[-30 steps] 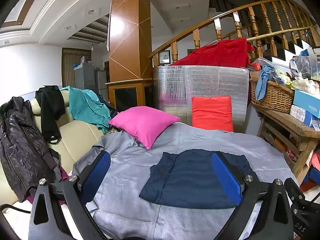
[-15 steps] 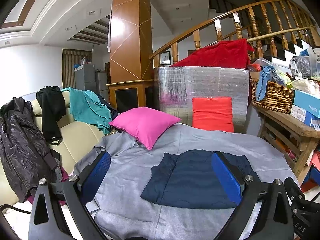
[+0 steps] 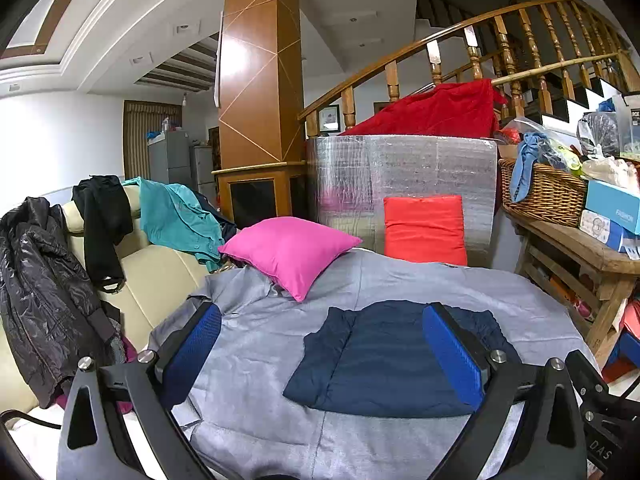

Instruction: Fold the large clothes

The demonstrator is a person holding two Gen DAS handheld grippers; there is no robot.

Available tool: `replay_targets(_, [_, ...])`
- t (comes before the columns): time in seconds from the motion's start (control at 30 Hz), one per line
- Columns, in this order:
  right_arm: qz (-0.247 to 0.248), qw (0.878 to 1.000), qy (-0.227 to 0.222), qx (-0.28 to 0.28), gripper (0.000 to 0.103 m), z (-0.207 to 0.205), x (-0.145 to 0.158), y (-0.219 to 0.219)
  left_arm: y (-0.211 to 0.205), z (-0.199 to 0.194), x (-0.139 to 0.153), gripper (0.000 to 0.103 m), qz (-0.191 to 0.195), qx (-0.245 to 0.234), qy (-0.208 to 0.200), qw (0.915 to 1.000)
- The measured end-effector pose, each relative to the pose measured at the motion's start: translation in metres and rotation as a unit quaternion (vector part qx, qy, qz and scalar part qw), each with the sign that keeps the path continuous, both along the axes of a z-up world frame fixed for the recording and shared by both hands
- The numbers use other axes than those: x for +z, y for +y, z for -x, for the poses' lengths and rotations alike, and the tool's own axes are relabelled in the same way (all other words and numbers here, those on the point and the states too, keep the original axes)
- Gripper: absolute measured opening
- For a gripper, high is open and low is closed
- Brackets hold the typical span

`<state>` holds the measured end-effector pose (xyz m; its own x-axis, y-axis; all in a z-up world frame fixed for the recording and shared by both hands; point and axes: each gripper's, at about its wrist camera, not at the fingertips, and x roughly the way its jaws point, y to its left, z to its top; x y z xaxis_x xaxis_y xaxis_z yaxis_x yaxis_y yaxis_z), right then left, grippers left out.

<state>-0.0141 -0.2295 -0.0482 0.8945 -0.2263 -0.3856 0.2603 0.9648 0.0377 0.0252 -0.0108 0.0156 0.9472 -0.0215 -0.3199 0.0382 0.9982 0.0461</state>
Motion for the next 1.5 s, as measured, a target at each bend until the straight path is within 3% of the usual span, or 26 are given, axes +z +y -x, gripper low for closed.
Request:
replay_targets(0.93, [0.023,1.000,0.015,0.001,0.098,-0.033,0.001,0.016,0.014,-0.028,-0.004,0.100,0.012,-0.006,0.009,0.9999])
replay_targets(1.4, [0.023,0.999,0.037,-0.009,0.098,-0.084,-0.008,-0.004,0.008,-0.079,-0.013,0.100,0.012,-0.011,0.018,0.9997])
replay_targets(1.5, [0.007,0.999,0.043,-0.021,0.098,-0.105,-0.015,-0.026,0.007,-0.106,-0.024,0.100,0.011,-0.015,0.042,0.9990])
